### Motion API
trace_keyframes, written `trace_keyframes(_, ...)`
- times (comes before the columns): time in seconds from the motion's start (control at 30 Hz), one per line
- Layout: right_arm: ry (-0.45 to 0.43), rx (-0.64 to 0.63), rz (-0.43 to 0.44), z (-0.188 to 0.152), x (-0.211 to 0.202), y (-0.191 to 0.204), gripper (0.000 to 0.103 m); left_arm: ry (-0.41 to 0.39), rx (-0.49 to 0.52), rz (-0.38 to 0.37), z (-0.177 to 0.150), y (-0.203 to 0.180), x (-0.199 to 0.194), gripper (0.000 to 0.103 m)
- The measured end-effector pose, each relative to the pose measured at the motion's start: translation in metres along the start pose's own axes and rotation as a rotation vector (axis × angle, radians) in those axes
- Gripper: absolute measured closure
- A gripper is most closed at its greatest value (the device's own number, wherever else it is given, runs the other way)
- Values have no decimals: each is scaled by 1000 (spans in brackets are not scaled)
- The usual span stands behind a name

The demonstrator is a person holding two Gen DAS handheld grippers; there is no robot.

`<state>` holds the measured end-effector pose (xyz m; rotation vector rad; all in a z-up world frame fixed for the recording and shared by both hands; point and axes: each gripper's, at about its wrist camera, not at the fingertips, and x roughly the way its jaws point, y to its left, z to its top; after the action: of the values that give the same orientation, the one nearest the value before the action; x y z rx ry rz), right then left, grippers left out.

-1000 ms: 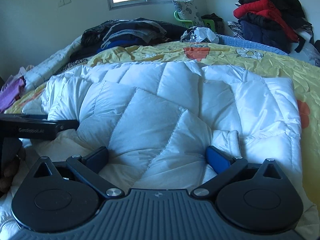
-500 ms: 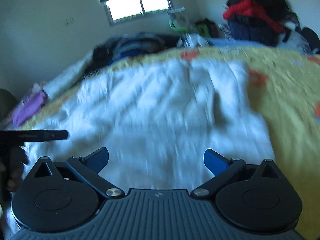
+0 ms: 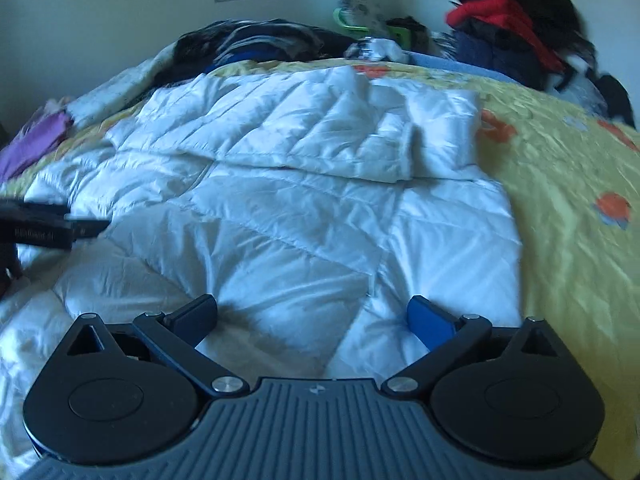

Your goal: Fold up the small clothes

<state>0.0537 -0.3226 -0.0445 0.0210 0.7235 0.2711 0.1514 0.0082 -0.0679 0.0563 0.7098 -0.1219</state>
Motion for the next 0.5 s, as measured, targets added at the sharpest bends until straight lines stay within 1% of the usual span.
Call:
trace_keyframes(0.07,-22,79,23,-2,-13,-13,1,-7,3,-4,-4,2,-3,0)
trace_keyframes(0.2,-43,294,54,-16,-40,-55,2,-5,6,-1,-4,0,-4,0)
trace_keyframes(0.33,-38,473,29,-33,-59,-94,2,-4,6,0,-4,0,-4,0)
trace_keyframes(0.43,-71,556,87,-46,-70,-113,2,0,6,5,-4,-1,-5,0)
trace_keyframes(0.5,-73,610,132,-50,-72,-119,2,5,-4,7,-4,1,-8,0)
